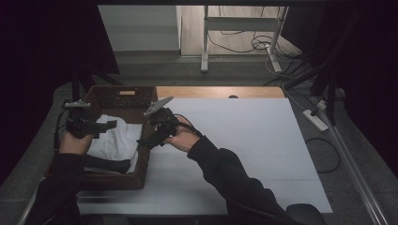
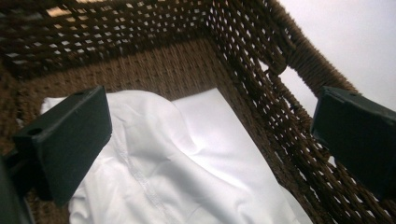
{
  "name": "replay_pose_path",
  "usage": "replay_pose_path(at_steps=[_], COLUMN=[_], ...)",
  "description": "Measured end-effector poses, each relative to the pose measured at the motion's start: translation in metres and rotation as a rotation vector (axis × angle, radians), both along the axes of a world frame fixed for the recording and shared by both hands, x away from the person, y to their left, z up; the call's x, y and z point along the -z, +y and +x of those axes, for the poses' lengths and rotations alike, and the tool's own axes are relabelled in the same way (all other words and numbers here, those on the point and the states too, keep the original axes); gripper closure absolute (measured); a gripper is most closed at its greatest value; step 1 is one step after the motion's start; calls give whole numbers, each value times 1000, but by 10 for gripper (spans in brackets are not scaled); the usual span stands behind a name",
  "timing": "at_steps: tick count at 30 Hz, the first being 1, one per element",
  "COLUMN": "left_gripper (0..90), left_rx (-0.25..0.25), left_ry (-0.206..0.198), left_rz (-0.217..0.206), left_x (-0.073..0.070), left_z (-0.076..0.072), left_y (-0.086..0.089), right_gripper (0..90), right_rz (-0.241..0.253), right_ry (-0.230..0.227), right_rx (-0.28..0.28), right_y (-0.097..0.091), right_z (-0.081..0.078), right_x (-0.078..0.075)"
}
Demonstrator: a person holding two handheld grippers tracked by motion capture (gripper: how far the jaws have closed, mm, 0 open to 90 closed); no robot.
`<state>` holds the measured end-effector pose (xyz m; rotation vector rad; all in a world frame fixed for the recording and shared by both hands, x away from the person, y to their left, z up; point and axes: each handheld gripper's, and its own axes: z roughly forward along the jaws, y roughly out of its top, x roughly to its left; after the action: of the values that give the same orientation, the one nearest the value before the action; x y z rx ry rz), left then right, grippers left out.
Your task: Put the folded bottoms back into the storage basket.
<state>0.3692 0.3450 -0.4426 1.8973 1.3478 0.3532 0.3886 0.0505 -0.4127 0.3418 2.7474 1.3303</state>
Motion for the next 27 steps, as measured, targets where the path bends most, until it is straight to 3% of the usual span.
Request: replay_pose_path(at_steps=[1, 5, 12, 14, 20, 24, 27], left_gripper=[0, 8, 136, 158, 339, 455, 527], left_rx=[1, 32, 105, 122, 164, 204, 214], left_ry=[8, 31, 99, 129, 227, 303, 353], left_rz=[17, 5, 51, 85, 118, 166, 224], left_x=[0, -1, 12, 19, 42, 54, 62], left_z=[3, 17, 50, 60, 82, 90, 94], left_y=[-2, -10, -32, -40, -57, -64, -71], right_gripper=[0, 0, 0, 0, 0, 0, 0], right_rz=[3, 15, 27, 35, 73, 102, 114], right_ry=[-2, 3, -6, -7, 3, 15, 21], right_rx=[3, 12, 22, 26, 60, 84, 100], right_y=[-3, -17, -42, -51, -80, -98, -108], right_z=[-1, -3, -11, -12, -13, -12, -9], right_x=[0, -3, -6, -8, -13, -16, -17])
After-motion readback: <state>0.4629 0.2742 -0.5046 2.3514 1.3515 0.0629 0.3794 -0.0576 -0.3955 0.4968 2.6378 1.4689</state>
